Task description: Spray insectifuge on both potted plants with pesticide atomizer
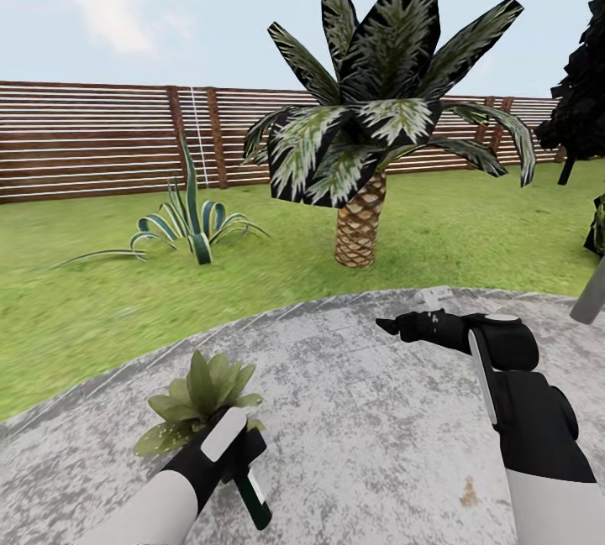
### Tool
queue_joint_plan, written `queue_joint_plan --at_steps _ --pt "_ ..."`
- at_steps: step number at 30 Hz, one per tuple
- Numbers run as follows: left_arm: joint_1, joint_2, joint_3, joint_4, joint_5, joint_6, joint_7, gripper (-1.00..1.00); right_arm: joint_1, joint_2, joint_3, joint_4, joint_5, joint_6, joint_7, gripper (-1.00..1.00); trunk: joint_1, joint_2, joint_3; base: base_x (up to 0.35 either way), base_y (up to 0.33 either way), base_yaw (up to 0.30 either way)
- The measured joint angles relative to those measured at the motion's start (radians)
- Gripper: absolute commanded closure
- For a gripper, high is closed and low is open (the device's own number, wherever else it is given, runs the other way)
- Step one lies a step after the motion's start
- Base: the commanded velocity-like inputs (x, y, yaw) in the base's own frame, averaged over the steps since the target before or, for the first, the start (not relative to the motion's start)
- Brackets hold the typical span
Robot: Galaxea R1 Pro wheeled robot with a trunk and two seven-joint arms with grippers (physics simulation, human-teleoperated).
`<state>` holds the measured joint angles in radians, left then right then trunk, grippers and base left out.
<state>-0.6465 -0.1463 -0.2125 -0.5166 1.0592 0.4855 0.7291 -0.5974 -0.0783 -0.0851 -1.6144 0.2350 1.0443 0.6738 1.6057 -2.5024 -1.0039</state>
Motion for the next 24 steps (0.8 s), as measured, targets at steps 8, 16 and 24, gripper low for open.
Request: queue_joint_plan --at_steps 8,16,24 --pt "-0.017 0.008 0.001 0.017 0.005 0.003 -0.004 1.00 0.000 0.000 0.000 0.000 0.000 0.000 0.000 -1.00 0.000 0.000 0.000 0.000 0.000 0.001" --pt "-0.089 0.025 0.163 0.004 0.013 0.090 0.120 1.00 0.000 0.000 0.002 0.000 -0.001 0.000 0.000 -1.00 0.000 0.000 0.000 0.000 0.000 0.000" --pt "-0.089 0.025 0.168 -0.119 0.016 0.095 0.228 1.00 0.000 0.000 0.004 0.000 0.000 0.000 0.000 -1.00 0.000 0.000 0.000 0.000 0.000 0.000"
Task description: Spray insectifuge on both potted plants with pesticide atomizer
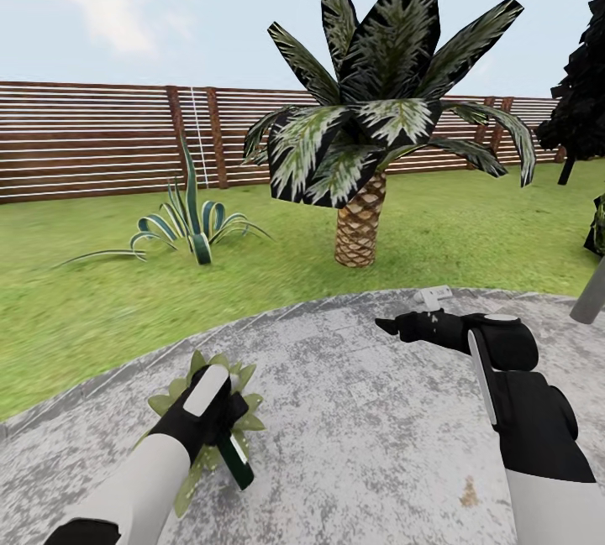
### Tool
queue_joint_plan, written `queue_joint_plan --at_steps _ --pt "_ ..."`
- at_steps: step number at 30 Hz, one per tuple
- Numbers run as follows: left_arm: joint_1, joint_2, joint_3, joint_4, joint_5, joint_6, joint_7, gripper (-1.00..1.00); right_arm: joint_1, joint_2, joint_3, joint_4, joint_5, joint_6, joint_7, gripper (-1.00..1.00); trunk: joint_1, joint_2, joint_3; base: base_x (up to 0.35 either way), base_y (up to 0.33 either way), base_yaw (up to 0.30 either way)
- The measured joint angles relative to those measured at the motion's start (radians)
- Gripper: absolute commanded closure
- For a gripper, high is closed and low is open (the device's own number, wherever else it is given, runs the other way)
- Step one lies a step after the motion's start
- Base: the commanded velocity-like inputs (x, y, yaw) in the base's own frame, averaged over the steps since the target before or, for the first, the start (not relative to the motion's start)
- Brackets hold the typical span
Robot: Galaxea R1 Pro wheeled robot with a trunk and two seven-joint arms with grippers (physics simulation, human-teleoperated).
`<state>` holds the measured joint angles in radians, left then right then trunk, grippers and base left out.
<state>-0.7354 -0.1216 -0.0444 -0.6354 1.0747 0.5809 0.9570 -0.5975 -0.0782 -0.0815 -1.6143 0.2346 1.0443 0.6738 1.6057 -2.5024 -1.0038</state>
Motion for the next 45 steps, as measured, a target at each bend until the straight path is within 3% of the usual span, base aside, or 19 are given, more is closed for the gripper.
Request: queue_joint_plan --at_steps 7,9,10,12,18,26,28,32,34,35,38,41,45 --pt "-0.003 0.001 0.002 -0.009 0.002 -0.005 0.051 1.00 0.000 0.000 0.001 0.000 0.000 0.000 0.000 -1.00 0.000 0.000 0.000 0.000 0.000 0.000" --pt "-0.010 0.010 0.020 -0.010 0.000 -0.004 0.052 1.00 0.000 0.000 0.001 0.000 0.000 0.000 0.000 -1.00 0.000 0.000 0.000 0.000 0.000 0.000" --pt "-0.034 0.029 0.033 -0.010 -0.004 -0.001 0.055 1.00 0.000 0.000 0.001 0.000 0.000 0.000 0.000 -1.00 0.000 0.000 0.000 0.000 0.000 0.000" --pt "-0.039 0.039 0.035 -0.009 0.000 0.003 0.056 1.00 0.000 0.000 0.001 0.000 0.000 0.000 0.000 -1.00 0.000 0.000 0.000 0.000 0.000 0.000" --pt "-0.042 0.087 0.031 -0.059 -0.006 0.123 0.062 1.00 0.000 0.000 0.002 0.003 0.000 0.000 0.002 -1.00 0.000 0.000 0.000 0.000 0.000 0.000" --pt "-0.034 0.126 0.026 -0.143 -0.008 0.267 0.042 1.00 -0.001 0.001 0.005 0.031 -0.002 0.000 0.007 -1.00 0.000 0.000 0.000 0.000 0.000 0.000" --pt "-0.035 0.137 0.025 -0.147 -0.012 0.324 0.021 1.00 -0.001 0.001 0.005 0.032 -0.002 0.000 0.008 -1.00 0.000 0.000 0.000 0.000 0.000 0.000" --pt "-0.048 0.200 0.027 -0.144 -0.014 0.455 -0.076 1.00 -0.001 0.001 0.004 0.032 -0.002 0.000 0.008 -1.00 0.000 0.000 0.000 0.000 0.000 0.000" --pt "-0.061 0.221 0.024 -0.138 -0.018 0.465 -0.146 1.00 -0.001 0.000 0.004 0.032 -0.001 0.000 0.008 -1.00 0.000 0.000 0.000 0.000 0.000 0.000" --pt "-0.071 0.264 0.019 -0.135 -0.022 0.464 -0.209 1.00 -0.001 0.000 0.004 0.032 -0.002 0.000 0.008 -1.00 0.000 0.000 0.000 0.000 0.000 0.000" --pt "-0.074 0.303 0.015 -0.135 -0.022 0.465 -0.255 1.00 -0.001 0.000 0.004 0.032 -0.002 0.000 0.008 -1.00 0.000 0.000 0.000 0.000 0.000 0.000" --pt "-0.105 0.333 -0.017 -0.117 -0.019 0.466 -0.306 1.00 0.000 0.000 0.003 0.025 -0.004 0.000 0.008 -1.00 0.000 0.000 0.000 0.000 0.000 0.000" --pt "-0.150 0.349 -0.046 -0.046 -0.014 0.465 -0.366 1.00 0.000 0.000 0.003 0.019 -0.006 0.000 0.009 -1.00 0.000 0.000 0.000 0.000 0.000 0.000"
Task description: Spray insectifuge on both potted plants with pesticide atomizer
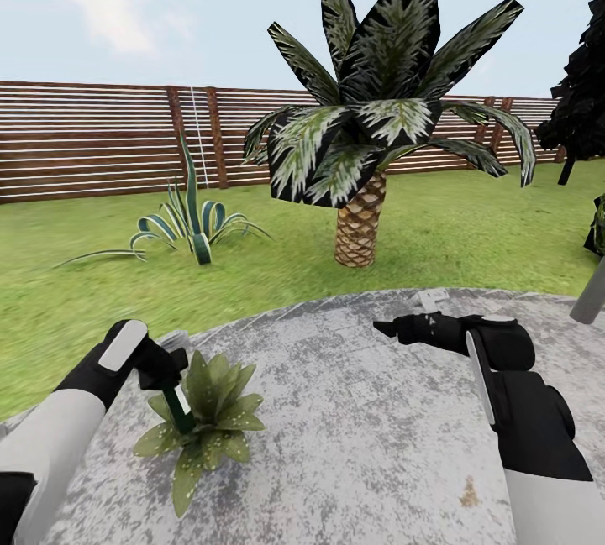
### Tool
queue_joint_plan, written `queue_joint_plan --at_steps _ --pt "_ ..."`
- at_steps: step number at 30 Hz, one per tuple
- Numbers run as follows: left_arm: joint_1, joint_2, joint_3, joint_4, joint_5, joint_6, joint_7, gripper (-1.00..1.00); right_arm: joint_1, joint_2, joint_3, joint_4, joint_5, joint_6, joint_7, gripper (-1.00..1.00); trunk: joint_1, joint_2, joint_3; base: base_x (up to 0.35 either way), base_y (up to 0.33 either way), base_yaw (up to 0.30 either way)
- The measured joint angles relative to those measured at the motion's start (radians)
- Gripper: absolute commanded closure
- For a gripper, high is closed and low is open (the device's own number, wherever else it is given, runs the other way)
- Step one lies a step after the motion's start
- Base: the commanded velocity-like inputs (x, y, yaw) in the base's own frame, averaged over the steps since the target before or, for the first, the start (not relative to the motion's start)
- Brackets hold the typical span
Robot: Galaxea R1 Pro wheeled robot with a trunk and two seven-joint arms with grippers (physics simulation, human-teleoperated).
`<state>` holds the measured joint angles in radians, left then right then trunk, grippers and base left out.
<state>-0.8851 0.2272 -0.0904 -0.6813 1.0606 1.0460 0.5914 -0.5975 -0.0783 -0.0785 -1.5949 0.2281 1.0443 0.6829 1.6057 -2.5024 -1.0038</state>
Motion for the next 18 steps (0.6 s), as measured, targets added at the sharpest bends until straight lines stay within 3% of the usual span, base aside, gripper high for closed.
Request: queue_joint_plan --at_steps 6,7,9,13,18 --pt "-0.013 0.001 -0.024 0.021 -0.002 0.001 -0.046 1.00 0.001 0.000 0.001 -0.002 -0.001 0.000 0.000 -1.00 0.000 0.000 0.000 0.000 0.000 0.000" --pt "-0.018 -0.002 -0.035 0.039 0.009 -0.002 -0.097 1.00 0.001 0.000 0.001 -0.002 -0.001 0.000 0.000 -1.00 0.000 0.000 0.000 0.000 0.000 0.000" --pt "-0.031 -0.006 -0.040 0.076 0.000 0.001 -0.128 1.00 0.001 0.000 0.000 -0.003 -0.001 0.000 0.000 -1.00 0.000 0.000 0.000 0.000 0.000 0.000" --pt "-0.095 -0.024 -0.046 0.224 -0.001 0.000 -0.154 1.00 0.002 0.000 0.000 -0.003 -0.001 0.000 0.000 -1.00 0.000 0.000 0.000 0.000 0.000 0.000" --pt "-0.176 -0.048 -0.107 0.381 0.000 -0.001 -0.192 1.00 0.002 0.000 0.001 -0.003 -0.001 0.000 0.000 -1.00 0.000 0.000 0.000 0.000 0.000 0.000"
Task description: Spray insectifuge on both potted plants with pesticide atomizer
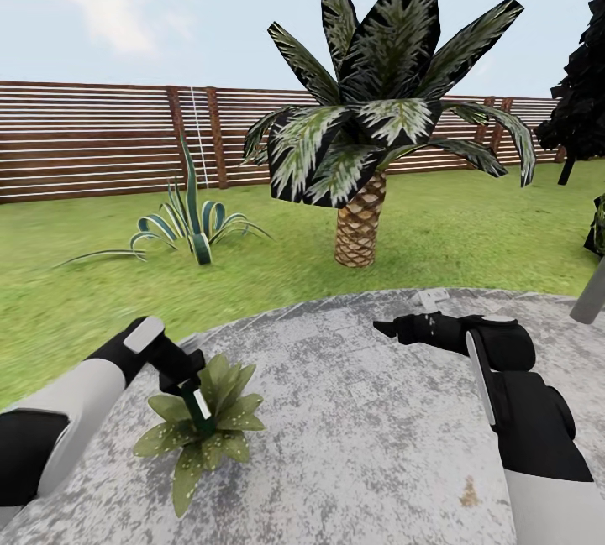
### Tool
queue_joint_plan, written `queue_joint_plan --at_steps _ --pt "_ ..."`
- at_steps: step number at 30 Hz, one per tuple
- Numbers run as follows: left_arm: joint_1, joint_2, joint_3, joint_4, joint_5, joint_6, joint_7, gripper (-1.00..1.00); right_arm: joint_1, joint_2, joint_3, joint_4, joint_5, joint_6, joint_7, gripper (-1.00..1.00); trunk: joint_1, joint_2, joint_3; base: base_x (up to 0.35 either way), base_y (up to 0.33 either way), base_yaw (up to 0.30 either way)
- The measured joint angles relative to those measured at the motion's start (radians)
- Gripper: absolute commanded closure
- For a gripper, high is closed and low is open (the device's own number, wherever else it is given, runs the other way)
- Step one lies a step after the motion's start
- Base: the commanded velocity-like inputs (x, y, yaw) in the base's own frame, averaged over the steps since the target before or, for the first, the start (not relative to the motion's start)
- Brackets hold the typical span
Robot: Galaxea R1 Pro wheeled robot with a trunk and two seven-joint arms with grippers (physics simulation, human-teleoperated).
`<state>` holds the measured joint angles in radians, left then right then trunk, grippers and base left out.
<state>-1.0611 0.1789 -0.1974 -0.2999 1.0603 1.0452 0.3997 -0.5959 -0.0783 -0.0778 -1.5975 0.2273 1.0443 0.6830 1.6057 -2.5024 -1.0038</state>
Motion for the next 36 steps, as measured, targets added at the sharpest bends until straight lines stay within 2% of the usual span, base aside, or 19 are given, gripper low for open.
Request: queue_joint_plan --at_steps 3,10,14,16,19,25,36 --pt "-0.025 -0.004 -0.030 0.045 -0.001 0.000 -0.013 1.00 0.000 0.000 0.000 0.000 -0.001 0.000 0.000 -1.00 0.000 0.000 0.000 0.000 0.000 0.000" --pt "-0.030 -0.010 -0.042 0.056 0.000 0.000 -0.065 1.00 0.000 0.000 0.000 0.000 -0.001 0.000 0.000 -1.00 0.000 0.000 0.000 0.000 0.000 0.000" --pt "-0.032 -0.003 -0.047 0.059 -0.001 0.000 -0.101 1.00 0.000 0.000 0.000 0.000 -0.002 0.000 0.000 -1.00 0.000 0.000 0.000 0.000 0.000 0.000" --pt "-0.038 0.003 -0.048 0.093 -0.004 0.000 -0.106 1.00 0.000 0.000 0.000 0.000 -0.002 0.000 0.000 -1.00 0.000 0.000 0.000 0.000 0.000 0.000" --pt "-0.062 0.005 -0.047 0.142 -0.003 -0.001 -0.102 1.00 0.000 0.000 0.000 -0.001 0.000 0.000 0.000 -1.00 0.000 0.000 0.000 0.000 0.000 0.000" --pt "-0.069 0.005 -0.051 0.170 -0.012 -0.001 -0.069 1.00 0.000 0.000 -0.001 -0.002 -0.001 0.000 0.000 -1.00 0.000 0.000 0.000 0.000 0.000 0.000" --pt "-0.057 -0.003 -0.051 0.165 -0.010 -0.001 0.002 1.00 0.000 0.000 0.000 -0.002 -0.003 0.000 0.000 -1.00 0.000 0.000 0.000 -0.051 0.000 0.000"
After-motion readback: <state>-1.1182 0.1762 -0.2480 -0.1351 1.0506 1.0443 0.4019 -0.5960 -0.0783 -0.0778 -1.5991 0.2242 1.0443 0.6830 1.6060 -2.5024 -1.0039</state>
